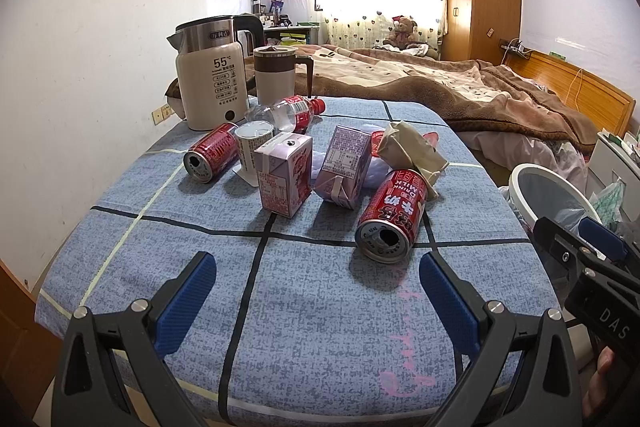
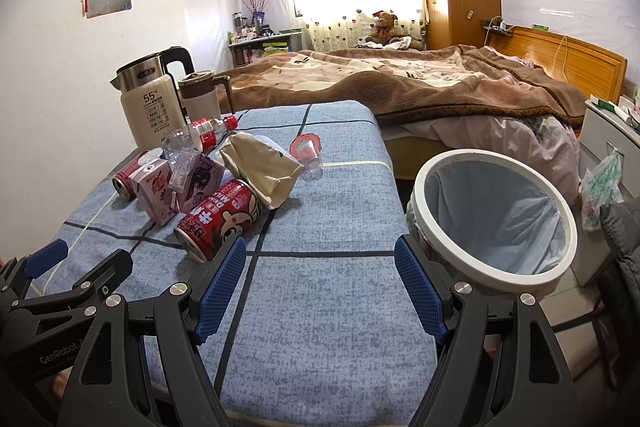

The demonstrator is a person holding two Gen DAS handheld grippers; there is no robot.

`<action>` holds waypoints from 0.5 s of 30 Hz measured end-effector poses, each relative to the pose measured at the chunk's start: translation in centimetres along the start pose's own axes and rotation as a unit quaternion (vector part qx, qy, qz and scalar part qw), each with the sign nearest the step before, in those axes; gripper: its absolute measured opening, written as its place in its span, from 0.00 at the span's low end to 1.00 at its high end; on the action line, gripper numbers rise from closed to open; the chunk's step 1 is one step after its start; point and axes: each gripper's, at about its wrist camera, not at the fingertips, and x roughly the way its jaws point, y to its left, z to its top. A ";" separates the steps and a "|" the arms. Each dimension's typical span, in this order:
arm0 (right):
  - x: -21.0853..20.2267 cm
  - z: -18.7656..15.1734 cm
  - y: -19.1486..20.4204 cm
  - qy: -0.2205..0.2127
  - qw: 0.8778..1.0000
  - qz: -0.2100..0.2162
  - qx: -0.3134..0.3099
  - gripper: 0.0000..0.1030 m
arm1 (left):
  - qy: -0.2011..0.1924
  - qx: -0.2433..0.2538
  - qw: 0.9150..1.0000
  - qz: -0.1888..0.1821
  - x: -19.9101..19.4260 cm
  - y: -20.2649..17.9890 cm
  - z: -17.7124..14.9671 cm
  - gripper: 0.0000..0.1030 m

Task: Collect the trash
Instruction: 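Reach the right tool to the red milk can and close on it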

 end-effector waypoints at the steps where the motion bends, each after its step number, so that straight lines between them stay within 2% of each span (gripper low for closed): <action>1: 0.0 0.0 0.0 0.000 1.000 0.000 0.000 0.75 | 0.000 0.000 1.000 0.000 0.0 0.0 0.0 1.00; 7: 1.2 -0.1 -0.1 0.019 1.000 0.005 0.010 0.75 | 0.009 -0.003 1.000 -0.006 0.6 0.8 0.0 1.00; 12: 3.4 -0.1 0.5 0.044 0.998 0.042 0.022 0.75 | 0.024 -0.015 1.000 -0.013 1.8 2.9 0.0 1.00; 15: 4.7 0.2 1.2 0.060 0.994 0.087 0.037 0.75 | 0.034 -0.030 0.999 -0.021 2.5 4.3 0.1 1.00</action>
